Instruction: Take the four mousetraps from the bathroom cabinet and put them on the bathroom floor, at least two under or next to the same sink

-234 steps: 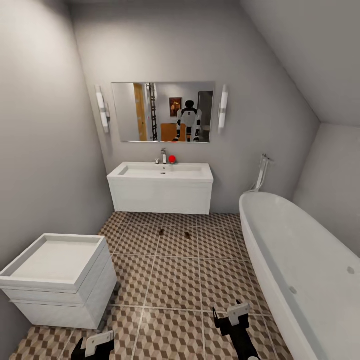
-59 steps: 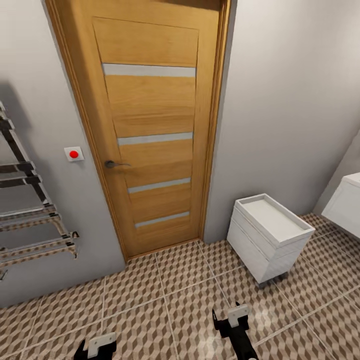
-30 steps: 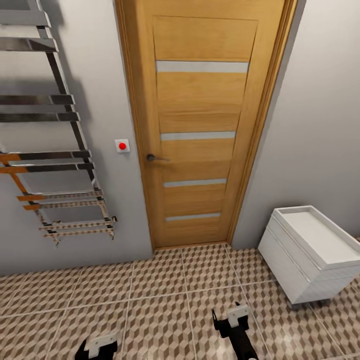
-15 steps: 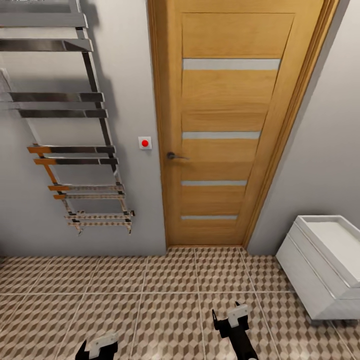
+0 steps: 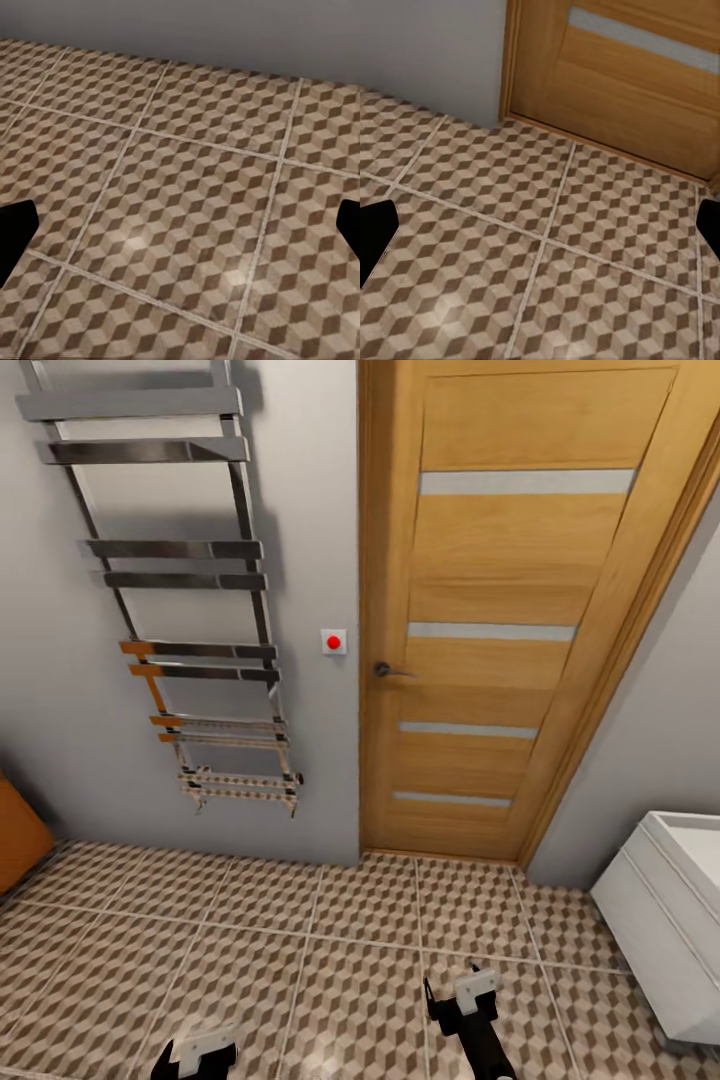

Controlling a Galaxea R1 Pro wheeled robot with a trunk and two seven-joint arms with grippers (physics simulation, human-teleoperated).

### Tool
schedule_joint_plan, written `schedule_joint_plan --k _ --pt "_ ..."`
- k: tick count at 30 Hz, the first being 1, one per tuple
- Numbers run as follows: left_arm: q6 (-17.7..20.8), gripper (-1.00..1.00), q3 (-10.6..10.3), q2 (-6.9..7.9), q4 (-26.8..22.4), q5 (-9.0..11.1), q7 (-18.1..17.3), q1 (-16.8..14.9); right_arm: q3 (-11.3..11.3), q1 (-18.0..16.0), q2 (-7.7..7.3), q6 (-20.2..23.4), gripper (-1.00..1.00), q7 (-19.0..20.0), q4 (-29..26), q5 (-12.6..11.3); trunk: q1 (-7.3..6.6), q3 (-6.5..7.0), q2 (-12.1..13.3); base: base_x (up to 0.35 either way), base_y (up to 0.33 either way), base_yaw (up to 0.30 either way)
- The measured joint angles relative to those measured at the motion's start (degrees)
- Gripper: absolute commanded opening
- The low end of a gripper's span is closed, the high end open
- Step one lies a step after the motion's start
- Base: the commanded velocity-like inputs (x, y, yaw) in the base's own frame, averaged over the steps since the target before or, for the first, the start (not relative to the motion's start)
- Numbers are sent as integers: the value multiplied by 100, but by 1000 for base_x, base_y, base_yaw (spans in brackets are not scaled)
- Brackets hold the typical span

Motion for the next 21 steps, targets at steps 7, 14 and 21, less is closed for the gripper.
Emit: schedule_joint_plan --k 7,14,21 --pt "-1 100 0 -1 0 0 0 3 1 0 0 0 100 0 1 7 0 -20 0 0 0 248" --pt "0 100 -4 -1 0 0 0 2 6 0 0 0 100 1 61 3 0 -41 0 0 0 248" --pt "0 100 -2 -1 0 0 0 2 7 0 0 0 100 1 94 0 0 -61 0 0 0 248"
